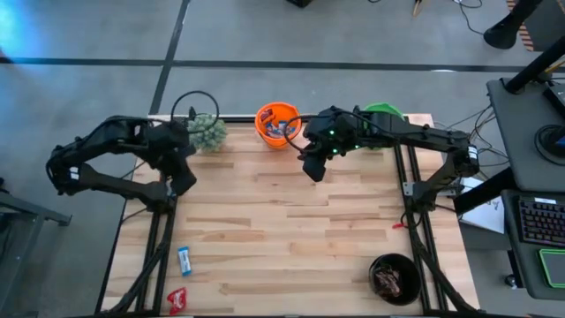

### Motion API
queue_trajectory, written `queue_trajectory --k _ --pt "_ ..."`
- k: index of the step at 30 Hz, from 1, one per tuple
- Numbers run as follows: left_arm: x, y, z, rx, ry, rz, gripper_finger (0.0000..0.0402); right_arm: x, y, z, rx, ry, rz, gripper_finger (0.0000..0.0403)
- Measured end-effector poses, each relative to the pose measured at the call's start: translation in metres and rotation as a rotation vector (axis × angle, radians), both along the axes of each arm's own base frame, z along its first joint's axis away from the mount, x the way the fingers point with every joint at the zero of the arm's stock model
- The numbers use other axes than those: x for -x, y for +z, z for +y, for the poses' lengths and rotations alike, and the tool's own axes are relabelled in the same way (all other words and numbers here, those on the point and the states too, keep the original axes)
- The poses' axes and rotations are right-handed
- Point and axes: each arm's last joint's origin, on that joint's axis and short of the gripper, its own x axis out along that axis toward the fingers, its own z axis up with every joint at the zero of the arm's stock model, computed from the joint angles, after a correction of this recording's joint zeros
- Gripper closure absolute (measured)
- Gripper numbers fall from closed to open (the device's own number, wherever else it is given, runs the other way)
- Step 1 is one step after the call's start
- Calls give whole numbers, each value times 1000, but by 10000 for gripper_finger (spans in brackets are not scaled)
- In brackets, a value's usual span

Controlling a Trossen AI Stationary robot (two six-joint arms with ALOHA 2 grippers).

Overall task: Organize candy in baskets
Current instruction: Put the white chocolate bar into the orange bucket

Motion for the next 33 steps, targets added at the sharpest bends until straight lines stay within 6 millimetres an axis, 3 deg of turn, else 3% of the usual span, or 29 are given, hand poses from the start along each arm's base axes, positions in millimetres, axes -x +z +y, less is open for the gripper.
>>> queue_trajectory --k 9,16,24,33 --pt "13 -19 -17 113 51 61 265 0 5 -1 20 -38 -27 321" --pt "18 -51 -27 162 142 199 227 0 4 -1 -7 -63 -23 321" --pt "12 -90 -46 177 217 369 221 4 1 -1 -8 -59 27 321" --pt "-7 -107 -77 184 289 442 221 19 -3 2 27 -2 160 321"
